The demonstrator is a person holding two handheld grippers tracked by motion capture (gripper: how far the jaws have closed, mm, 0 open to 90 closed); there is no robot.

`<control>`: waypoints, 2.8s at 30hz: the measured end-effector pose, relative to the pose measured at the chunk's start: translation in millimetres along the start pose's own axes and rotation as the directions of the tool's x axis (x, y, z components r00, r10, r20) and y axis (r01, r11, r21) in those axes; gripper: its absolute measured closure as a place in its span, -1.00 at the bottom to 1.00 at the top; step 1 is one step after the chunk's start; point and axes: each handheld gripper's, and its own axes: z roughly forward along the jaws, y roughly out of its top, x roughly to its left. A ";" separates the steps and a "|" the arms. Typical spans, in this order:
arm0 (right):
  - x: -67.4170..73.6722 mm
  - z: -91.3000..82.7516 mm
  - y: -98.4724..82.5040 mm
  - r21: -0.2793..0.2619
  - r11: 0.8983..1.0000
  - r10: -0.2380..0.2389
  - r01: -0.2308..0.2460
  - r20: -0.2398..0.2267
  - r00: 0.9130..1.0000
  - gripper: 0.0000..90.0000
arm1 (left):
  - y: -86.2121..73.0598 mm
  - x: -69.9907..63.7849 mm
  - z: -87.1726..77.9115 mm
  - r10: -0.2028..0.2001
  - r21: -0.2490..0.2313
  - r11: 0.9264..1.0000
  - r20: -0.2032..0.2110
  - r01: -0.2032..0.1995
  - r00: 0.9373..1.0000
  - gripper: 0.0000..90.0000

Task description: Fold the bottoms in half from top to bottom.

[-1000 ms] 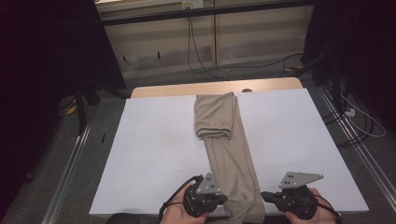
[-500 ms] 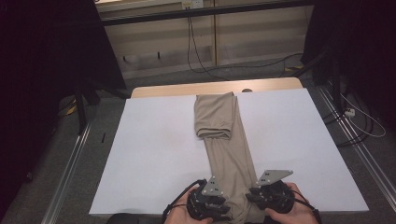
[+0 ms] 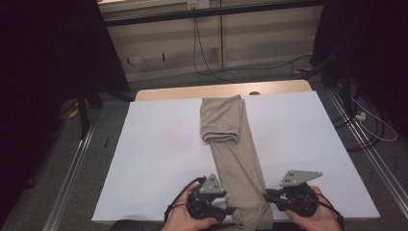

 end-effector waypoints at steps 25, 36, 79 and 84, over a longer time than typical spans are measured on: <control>-103.6 150.3 129.9 -0.016 0.983 -0.178 0.180 0.088 0.980 0.02 | 39.7 192.3 47.5 -0.196 -0.055 0.981 -0.284 0.188 0.939 0.14; -120.0 143.3 133.4 -0.025 0.995 -0.091 0.093 0.074 0.993 0.84 | 45.4 193.6 56.1 -0.175 -0.060 0.985 -0.277 0.164 0.945 0.27; -9.4 10.7 10.7 0.076 0.981 -0.171 0.179 -0.098 0.980 0.82 | -0.2 8.4 15.7 -0.020 0.142 0.990 0.083 0.008 0.996 0.96; -8.5 16.5 0.2 0.097 0.979 -0.166 0.177 -0.112 0.980 0.58 | -3.3 6.8 17.0 -0.018 0.146 0.989 0.095 0.004 0.995 0.67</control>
